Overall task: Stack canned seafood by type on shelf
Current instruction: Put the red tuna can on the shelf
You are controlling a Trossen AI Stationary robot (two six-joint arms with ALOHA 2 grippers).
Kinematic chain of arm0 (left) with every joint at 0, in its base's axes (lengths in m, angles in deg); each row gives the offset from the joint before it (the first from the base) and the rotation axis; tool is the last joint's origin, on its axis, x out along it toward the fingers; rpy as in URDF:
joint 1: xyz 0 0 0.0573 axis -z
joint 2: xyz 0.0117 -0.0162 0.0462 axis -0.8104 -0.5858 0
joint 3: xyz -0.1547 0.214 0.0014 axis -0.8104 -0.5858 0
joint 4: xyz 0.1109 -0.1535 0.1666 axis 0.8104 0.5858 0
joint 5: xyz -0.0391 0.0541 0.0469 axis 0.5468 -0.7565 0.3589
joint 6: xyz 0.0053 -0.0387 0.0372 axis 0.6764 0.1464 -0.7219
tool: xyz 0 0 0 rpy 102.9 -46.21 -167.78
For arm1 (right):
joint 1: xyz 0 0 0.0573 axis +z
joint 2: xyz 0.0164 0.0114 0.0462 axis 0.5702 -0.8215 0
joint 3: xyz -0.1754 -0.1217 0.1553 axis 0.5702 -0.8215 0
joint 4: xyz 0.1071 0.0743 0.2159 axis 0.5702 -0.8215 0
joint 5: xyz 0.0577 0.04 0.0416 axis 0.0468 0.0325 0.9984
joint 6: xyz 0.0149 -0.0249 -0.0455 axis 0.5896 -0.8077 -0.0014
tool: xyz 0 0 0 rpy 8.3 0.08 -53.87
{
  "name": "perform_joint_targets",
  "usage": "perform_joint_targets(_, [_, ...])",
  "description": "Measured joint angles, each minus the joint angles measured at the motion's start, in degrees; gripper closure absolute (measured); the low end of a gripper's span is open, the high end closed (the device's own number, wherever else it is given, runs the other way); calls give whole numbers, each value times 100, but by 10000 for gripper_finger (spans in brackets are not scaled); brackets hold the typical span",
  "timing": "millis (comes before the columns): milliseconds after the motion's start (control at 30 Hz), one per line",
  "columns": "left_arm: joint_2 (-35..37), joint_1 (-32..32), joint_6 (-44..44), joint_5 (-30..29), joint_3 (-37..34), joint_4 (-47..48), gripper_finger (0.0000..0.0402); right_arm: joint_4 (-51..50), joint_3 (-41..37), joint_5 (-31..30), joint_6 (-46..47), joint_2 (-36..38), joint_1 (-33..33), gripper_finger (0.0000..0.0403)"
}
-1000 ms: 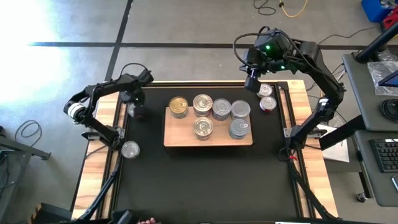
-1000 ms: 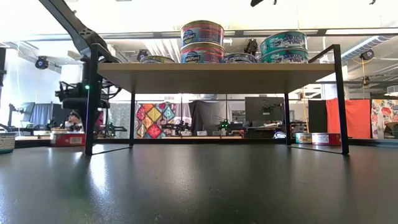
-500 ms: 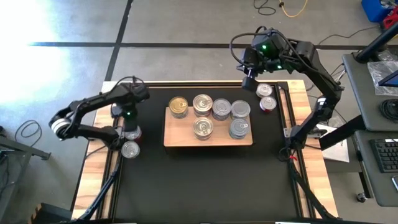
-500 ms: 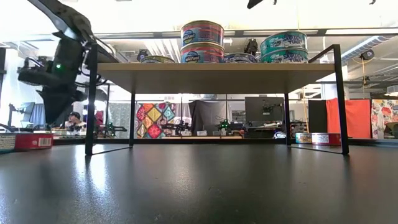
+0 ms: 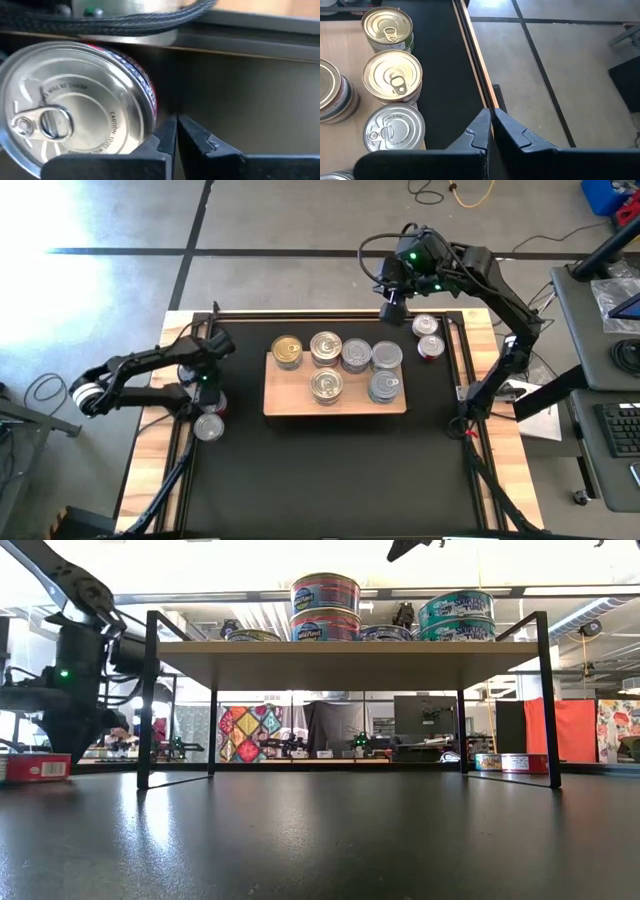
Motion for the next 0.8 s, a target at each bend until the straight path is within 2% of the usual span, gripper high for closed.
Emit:
perform_joint_targets(167, [192, 99, -234, 315, -130, -89, 401, -2, 0, 1, 124, -4, 0, 390])
perform_joint_targets(367, [260, 432, -899, 376, -138, 89, 401, -216, 0, -2, 387, 4, 0, 390])
perform_joint_targets(600, [370, 1421, -931, 378, -138, 109, 401, -689, 0, -51, 389, 42, 0, 390])
perform_joint_targets(800, [616, 2689, -579, 253, -138, 75, 401, -1004, 15, -618, 389, 80, 1, 390])
